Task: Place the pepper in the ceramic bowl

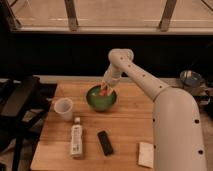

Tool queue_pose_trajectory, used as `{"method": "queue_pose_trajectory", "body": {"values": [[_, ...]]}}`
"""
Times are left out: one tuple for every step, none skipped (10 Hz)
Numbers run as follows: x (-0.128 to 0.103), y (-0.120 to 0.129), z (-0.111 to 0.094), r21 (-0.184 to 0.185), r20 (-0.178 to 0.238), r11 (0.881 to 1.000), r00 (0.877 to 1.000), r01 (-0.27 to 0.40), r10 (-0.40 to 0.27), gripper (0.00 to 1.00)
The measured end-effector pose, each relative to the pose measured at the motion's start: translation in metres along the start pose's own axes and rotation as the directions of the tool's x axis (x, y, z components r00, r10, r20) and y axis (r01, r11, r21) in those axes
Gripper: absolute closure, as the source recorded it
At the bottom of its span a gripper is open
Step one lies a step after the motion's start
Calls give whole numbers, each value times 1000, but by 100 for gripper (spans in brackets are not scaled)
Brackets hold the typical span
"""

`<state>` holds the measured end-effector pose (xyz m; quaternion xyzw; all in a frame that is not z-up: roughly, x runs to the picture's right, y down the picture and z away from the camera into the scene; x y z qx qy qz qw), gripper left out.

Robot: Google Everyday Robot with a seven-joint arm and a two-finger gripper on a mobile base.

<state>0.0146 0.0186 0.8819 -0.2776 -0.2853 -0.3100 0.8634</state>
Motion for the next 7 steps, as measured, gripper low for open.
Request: {"method": "queue_pose_trajectory", "body": {"values": [[1,-1,2,4,13,1000,1000,3,-3,33],[0,-1,3,3,19,1000,1000,6,-6,24],[0,1,3,9,33,1000,999,20,-20,20],[2,2,1,5,43,1000,999,23,-23,23],[3,-1,1,5,38,1000,999,20,-20,27],[4,-4,1,4,31,1000,999,18,-18,39],[5,-4,2,1,26,1000,1000,14,-14,51]]}}
